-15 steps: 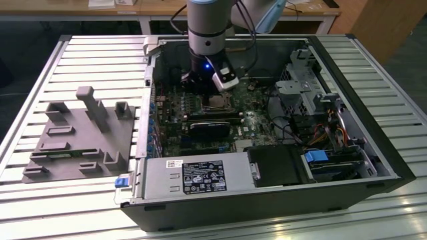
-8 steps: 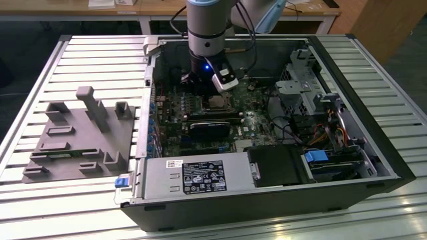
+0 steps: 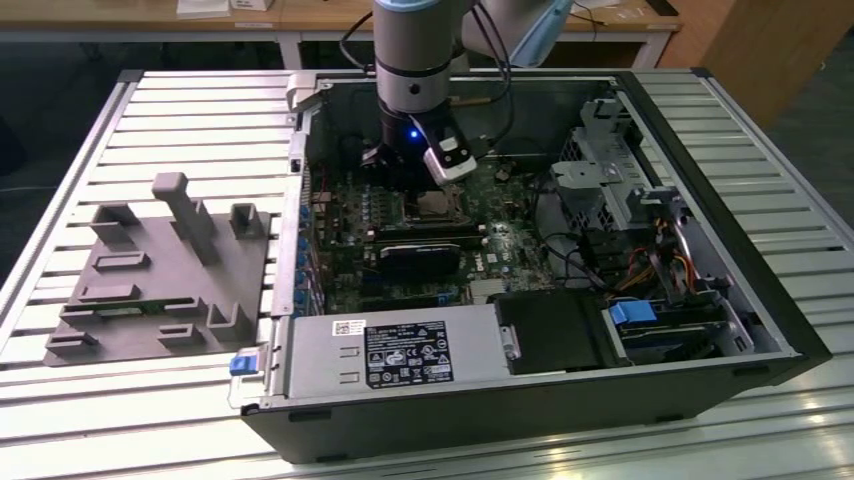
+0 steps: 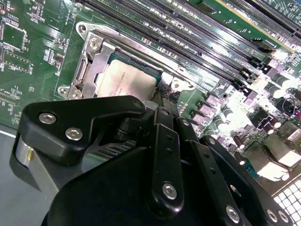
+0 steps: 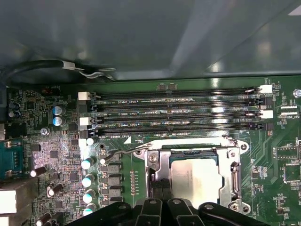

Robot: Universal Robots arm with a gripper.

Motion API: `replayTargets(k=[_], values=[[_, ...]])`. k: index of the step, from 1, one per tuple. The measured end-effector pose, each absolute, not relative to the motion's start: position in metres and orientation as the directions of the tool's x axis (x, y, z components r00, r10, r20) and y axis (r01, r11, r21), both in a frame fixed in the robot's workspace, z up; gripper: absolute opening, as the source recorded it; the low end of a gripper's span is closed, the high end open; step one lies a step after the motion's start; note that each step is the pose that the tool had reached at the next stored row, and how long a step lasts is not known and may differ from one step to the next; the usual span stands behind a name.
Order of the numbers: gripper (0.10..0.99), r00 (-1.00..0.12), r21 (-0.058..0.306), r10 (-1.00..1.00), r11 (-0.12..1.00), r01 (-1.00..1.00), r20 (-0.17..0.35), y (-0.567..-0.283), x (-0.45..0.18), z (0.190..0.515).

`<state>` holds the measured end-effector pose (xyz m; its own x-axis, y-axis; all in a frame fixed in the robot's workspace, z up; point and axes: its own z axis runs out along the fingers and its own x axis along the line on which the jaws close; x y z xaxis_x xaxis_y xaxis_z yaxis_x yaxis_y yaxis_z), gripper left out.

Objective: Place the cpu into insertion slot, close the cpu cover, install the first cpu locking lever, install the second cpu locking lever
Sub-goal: 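Close the cpu cover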

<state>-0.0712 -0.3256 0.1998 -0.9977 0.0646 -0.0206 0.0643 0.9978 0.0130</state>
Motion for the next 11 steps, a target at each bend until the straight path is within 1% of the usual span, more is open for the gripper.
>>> replayTargets(k=[11], values=[[0.102, -0.998, 0.013, 0.065, 0.998, 0.064, -0.020, -0.326, -0.071, 0.220]])
